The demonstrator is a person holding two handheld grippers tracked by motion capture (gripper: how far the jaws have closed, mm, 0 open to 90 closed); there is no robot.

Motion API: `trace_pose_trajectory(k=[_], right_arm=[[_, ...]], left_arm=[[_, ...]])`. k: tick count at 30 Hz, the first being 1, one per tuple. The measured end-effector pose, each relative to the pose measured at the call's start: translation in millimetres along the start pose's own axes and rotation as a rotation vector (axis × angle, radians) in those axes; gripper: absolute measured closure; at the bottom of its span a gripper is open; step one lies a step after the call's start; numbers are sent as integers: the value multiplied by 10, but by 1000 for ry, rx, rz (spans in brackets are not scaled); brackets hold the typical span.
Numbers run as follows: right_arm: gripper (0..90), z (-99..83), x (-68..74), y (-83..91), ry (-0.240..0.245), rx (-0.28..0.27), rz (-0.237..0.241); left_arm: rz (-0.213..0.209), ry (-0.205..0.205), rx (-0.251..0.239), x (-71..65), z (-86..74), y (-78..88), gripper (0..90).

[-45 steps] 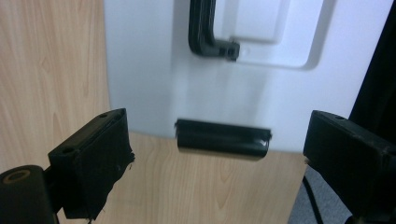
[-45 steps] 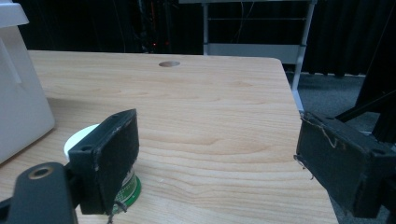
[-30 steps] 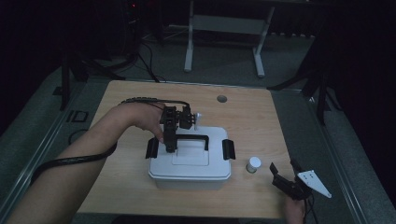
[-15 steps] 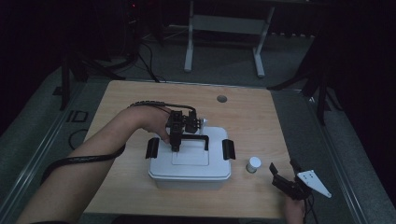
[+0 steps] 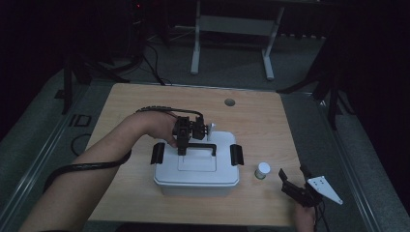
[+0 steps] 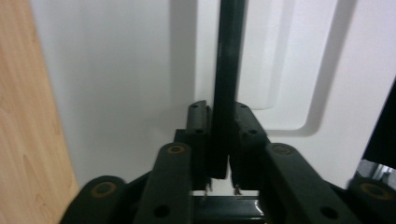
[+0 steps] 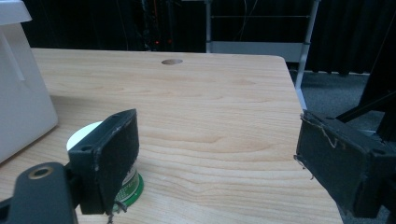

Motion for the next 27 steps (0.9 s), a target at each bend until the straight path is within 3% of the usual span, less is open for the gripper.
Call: trace_pose_trajectory(k=[8, 15, 17, 27], right_arm=[[128, -1, 2, -2, 2, 1, -1], [128, -2, 3, -3, 5, 2, -2], [128, -1, 3, -3, 4, 1, -2], [128, -2, 1, -4, 3, 3, -3]], left_arm=[[-1, 12, 10, -11, 4, -4, 828], [4, 4, 1, -10, 2, 1, 832], [18, -18, -3, -24, -1, 3, 833], [12, -10, -12, -24, -20, 26, 834]])
Point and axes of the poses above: each handheld gripper's, and its own axes: y roughly backward along the jaws, z roughly out of its top, x roughly to its left, the point moved 9 cm from there along -y, roughly forward along the jaws, and after that the axes turned 7 degrees about -z, right-handed, at the moved point
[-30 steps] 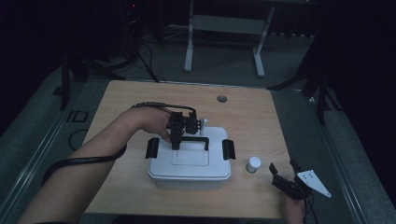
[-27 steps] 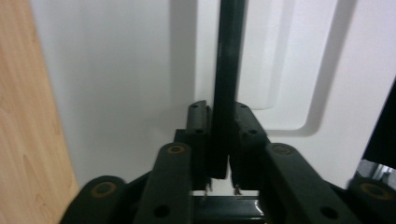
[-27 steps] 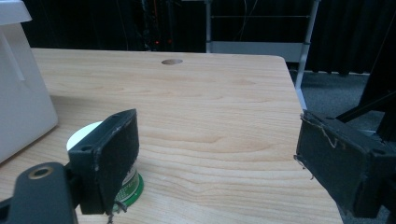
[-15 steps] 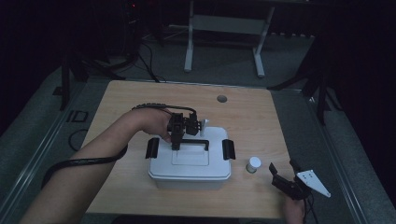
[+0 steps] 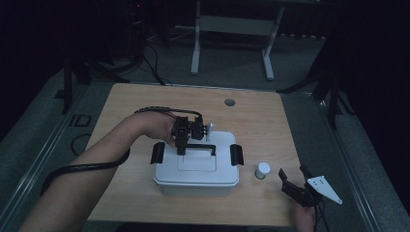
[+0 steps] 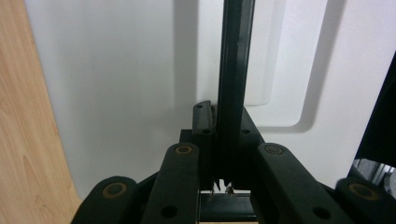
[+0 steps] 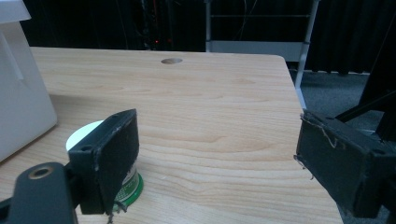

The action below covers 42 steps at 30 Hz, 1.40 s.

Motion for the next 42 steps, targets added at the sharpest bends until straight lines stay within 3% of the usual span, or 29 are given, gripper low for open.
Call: trace_pose_trajectory(k=[15, 27, 37, 42], right_arm=[[128, 0, 0, -1, -1, 0, -1], [128, 0, 1, 0, 1, 0, 1], [128, -2, 4, 0, 1, 2, 1], [128, -1, 5, -3, 4, 2, 0]], left_arm=[[20, -1, -25, -48, -46, 245, 834], [47, 40, -53, -40, -207, 419, 833], [46, 78, -62, -63, -501, 482, 833], [44, 126, -63, -68, -706, 495, 833]])
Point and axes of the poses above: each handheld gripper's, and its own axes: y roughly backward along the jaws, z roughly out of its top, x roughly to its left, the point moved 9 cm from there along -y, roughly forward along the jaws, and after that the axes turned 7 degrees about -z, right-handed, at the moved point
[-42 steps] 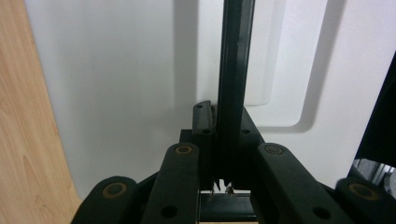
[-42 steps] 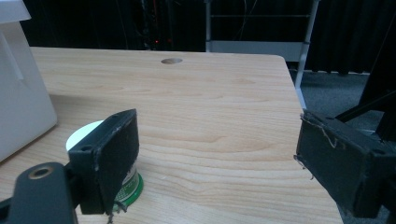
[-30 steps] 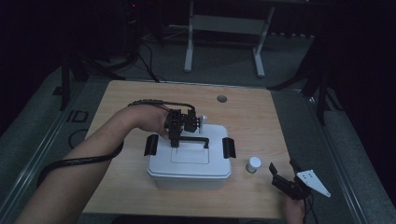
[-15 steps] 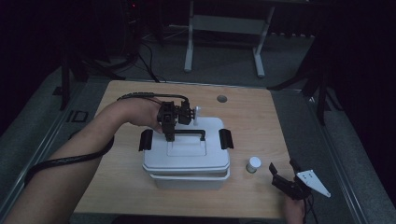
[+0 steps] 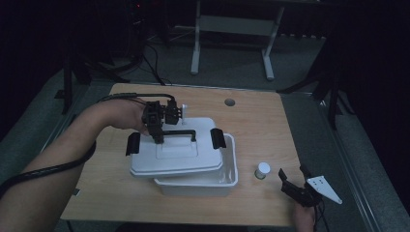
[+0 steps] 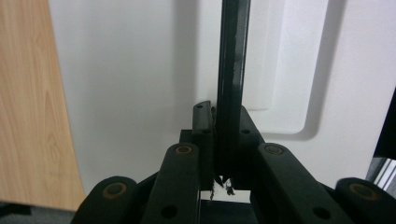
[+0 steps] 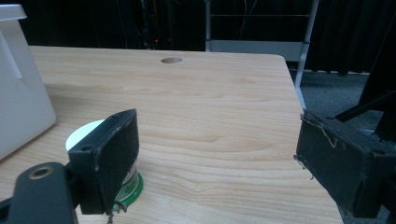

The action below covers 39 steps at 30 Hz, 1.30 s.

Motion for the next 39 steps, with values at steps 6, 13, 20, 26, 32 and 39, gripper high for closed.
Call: trace_pose_trajectory(k=[6, 13, 20, 26, 32, 39], right_arm=[[129, -1, 0, -2, 0, 2, -2], [129, -3, 4, -5, 3, 6, -4], [129, -6, 9, -7, 6, 11, -7], [132, -6, 8, -9, 6, 12, -7], [132, -6, 10, -9, 7, 12, -6], [132, -8, 11, -12, 9, 14, -9]], left_arm=[[5, 63, -19, 56, -316, 48, 833], [1, 152, -39, 120, -684, 39, 833], [-1, 236, -55, 186, -1036, -3, 833], [-4, 285, -55, 182, -1269, -49, 833], [-25, 356, -67, 157, -1558, -143, 833], [-32, 418, -70, 177, -1849, -270, 833]])
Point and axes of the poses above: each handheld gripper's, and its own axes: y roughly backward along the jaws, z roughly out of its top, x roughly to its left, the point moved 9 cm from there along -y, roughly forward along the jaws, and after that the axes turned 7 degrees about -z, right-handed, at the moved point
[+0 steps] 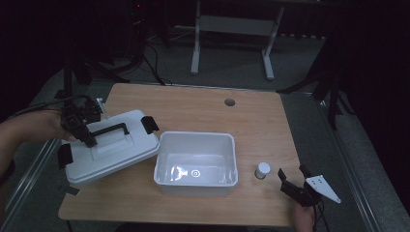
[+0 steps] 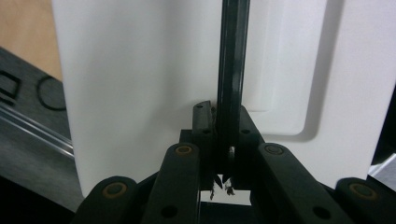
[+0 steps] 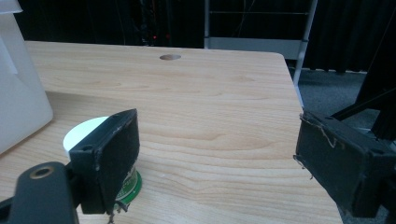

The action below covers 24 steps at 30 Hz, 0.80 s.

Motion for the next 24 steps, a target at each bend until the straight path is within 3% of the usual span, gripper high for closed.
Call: trace_pose_trajectory(k=[7, 8, 11, 16, 18, 24], right_arm=[[132, -1, 2, -3, 0, 3, -1], [132, -2, 2, -3, 1, 4, -2], [132, -2, 2, -3, 2, 3, -2], [132, -1, 0, 3, -3, 1, -1], [132, -1, 2, 4, -1, 0, -1], [132, -1, 2, 3, 0, 1, 0]], left_arm=[[-14, 49, -8, 110, -127, -159, 833], [-32, 52, -11, 125, -135, -229, 833], [-32, 56, -13, 141, -133, -263, 833], [-53, 84, -12, 221, -101, -485, 833], [-38, 91, -8, 264, -82, -565, 833], [-45, 128, 7, 392, -12, -845, 832]])
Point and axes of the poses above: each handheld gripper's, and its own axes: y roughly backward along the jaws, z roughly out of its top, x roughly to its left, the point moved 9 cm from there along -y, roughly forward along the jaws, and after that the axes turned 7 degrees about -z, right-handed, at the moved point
